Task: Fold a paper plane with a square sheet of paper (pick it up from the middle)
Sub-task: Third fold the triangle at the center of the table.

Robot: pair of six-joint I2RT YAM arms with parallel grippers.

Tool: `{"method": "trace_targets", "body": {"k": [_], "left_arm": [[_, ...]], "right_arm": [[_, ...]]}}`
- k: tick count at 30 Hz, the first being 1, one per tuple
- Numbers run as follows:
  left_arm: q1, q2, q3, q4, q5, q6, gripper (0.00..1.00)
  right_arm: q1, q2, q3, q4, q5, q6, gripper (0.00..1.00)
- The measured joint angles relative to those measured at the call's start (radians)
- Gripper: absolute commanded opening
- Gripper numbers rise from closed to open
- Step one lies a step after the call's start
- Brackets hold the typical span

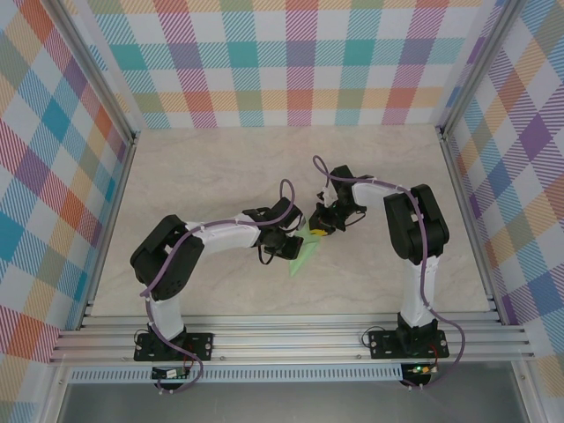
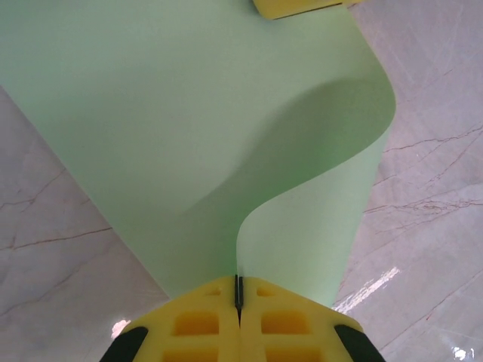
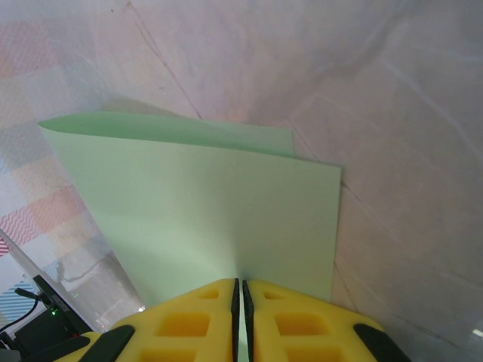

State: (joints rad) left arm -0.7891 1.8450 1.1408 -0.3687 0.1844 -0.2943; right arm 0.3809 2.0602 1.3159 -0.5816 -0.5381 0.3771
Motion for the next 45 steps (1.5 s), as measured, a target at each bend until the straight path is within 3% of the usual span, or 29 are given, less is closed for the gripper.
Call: {"method": "trace_targets", "body": {"k": [30,40,45], "left_arm": [[0.0,0.027,0.003,0.005,-0.014,0.016,0.0],[0.001,0.034,0.004,0.007,-0.014,0.019,0.0],[0.001,0.034,0.003,0.009,-0.014,0.018,0.0]], "right_arm": [[0.0,0.0,-0.005,0.005,-0.001,0.003,0.13],[0.001,-0.008,-0.01,0.016,-0.006,0.02,0.18],[-0.002,-0.066,-0.019,0.005,0.048,0.051,0.2]]}}
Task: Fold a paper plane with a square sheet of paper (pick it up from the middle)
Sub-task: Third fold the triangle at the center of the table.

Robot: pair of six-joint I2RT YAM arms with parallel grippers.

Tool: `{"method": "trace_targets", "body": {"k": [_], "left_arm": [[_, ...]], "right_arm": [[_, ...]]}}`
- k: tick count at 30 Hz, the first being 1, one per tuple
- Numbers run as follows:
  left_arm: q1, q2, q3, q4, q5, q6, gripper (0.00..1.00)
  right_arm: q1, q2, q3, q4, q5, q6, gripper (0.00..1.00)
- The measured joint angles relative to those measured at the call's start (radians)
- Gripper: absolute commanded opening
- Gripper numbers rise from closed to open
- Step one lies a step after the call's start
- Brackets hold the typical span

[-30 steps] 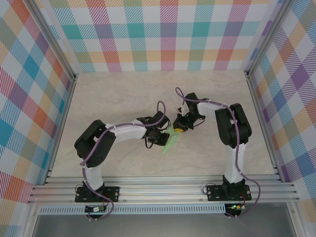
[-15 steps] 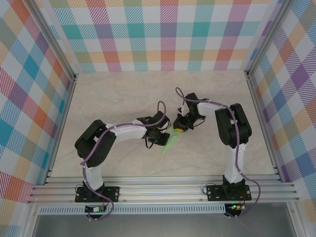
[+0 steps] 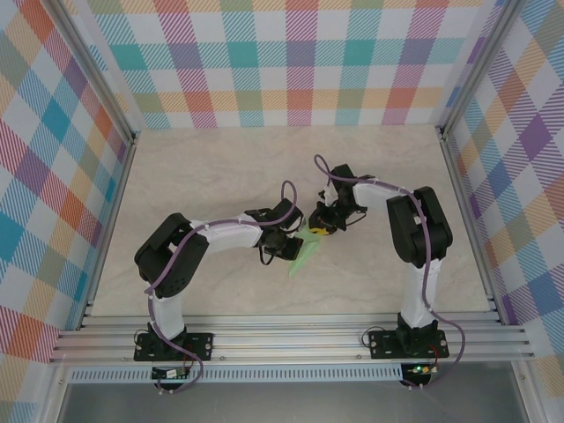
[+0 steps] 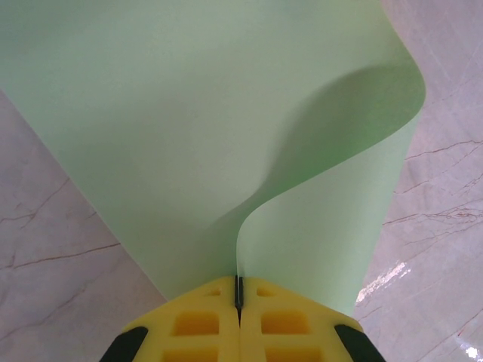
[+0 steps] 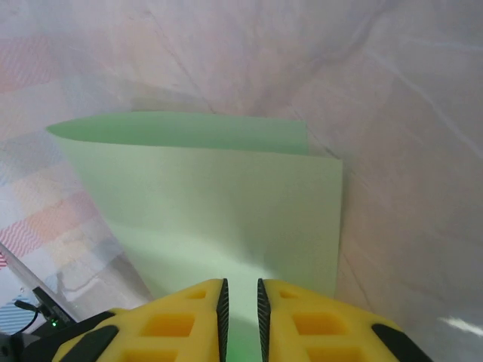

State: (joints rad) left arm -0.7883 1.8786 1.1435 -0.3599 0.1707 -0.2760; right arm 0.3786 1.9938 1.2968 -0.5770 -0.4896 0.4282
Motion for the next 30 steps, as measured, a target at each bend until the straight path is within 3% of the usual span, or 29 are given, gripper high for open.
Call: {"method": "trace_targets", "body": {"k": [4,7,12,20,30], "left_arm": [[0.0,0.0,-0.005,0.008,0.002,0.0,0.0],[0.001,-0.002,-0.009,0.014,0.004,0.0,0.0],[0.002,-0.002,-0.009,0.015,0.005,0.0,0.0],[0.002,-0.002,-0.009,0.014,0.011,0.0,0.0],[0.002,-0.002,-0.011,0.017,0.015,0.0,0.0]], "right_arm": [[-0.022,-0.146,-0.049,0.021,0.06,0.039,0.12],[-0.052,-0.305,-0.167,0.092,0.07,0.079,0.0],[-0.047,-0.511,-0.472,0.314,-0.009,0.189,0.0],[0.192,-0.605,-0.785,0.593,-0.01,0.389,0.0],[0.334,-0.554,-0.826,0.848,0.037,0.526,0.0]]}}
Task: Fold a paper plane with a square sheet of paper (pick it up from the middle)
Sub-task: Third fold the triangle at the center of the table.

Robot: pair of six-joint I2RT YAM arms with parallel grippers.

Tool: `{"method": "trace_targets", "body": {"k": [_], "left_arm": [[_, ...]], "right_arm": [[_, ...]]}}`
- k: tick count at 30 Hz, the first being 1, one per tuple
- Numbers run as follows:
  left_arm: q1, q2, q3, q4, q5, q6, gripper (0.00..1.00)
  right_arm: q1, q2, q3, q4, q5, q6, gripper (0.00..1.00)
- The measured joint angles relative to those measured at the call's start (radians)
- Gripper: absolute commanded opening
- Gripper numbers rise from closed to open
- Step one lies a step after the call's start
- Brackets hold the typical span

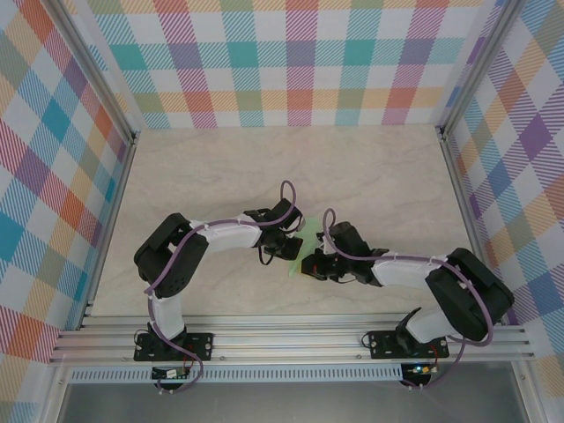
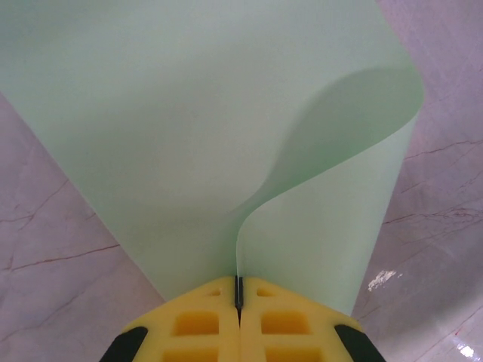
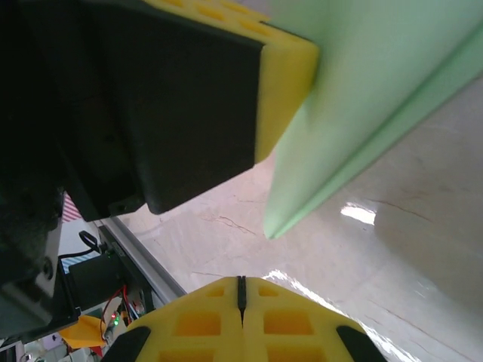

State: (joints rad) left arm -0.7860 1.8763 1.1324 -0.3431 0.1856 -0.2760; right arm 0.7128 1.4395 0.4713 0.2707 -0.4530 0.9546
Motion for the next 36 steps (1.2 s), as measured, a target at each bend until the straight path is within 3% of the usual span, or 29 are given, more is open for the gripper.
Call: {"method": "trace_targets", "body": {"k": [20,36], "left_arm": [[0.003,-0.002,-0.005,0.006,0.014,0.0,0.0],[0.003,-0.002,-0.006,0.006,0.016,0.0,0.0]], "right_arm": [[0.029,0.177,0.007,0.2,0.007,0.064,0.0],[0.035,0.237,0.022,0.241,0.008,0.077,0.0]]}}
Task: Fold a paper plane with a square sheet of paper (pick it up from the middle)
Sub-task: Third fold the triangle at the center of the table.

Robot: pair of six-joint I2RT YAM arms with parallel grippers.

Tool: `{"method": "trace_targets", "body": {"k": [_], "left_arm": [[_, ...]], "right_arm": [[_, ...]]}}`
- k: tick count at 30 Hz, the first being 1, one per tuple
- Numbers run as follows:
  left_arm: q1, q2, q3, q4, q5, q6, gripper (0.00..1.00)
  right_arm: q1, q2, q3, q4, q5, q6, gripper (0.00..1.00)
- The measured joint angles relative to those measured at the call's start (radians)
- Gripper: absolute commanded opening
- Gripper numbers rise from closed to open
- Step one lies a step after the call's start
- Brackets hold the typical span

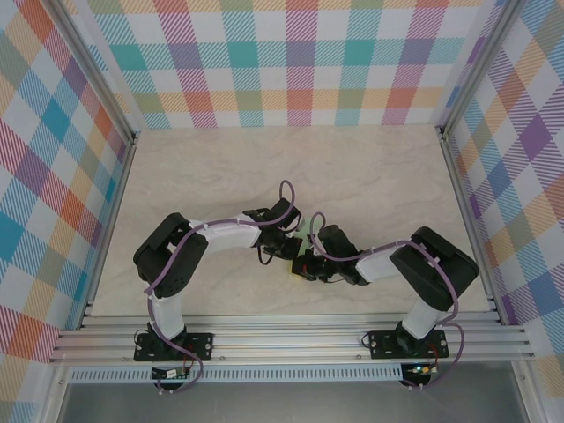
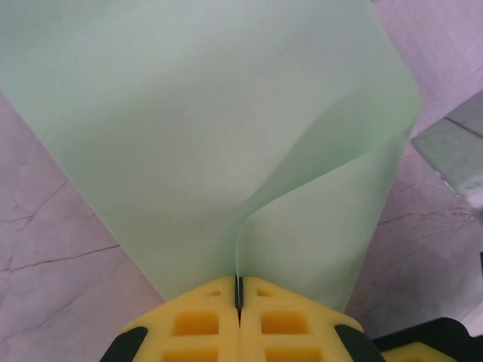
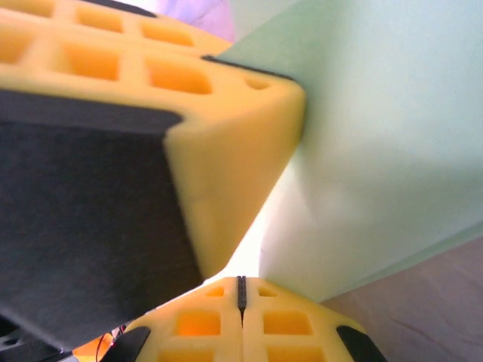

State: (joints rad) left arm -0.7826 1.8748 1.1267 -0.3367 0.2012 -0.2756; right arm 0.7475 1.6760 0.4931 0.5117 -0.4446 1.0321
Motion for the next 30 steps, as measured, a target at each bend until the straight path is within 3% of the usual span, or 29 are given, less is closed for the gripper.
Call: {"method": "trace_targets", "body": {"k": [9,18,30], "left_arm": [[0.0,0.0,0.0,0.0,0.003,0.0,0.0],[0.0,0.0,0.0,0.0,0.003,0.0,0.0],[0.001,0.0,0.0,0.0,0.006,0.004,0.0]], "right_arm": [[-0.001,0.024,0.0,0.027,-0.01,-0.002,0.0],[-0.051,-0.127,0.002,-0.119,0.016,-0.062,0.0],[-0.103,-0.078,0.039,-0.137,-0.05,-0.08,0.0]]}}
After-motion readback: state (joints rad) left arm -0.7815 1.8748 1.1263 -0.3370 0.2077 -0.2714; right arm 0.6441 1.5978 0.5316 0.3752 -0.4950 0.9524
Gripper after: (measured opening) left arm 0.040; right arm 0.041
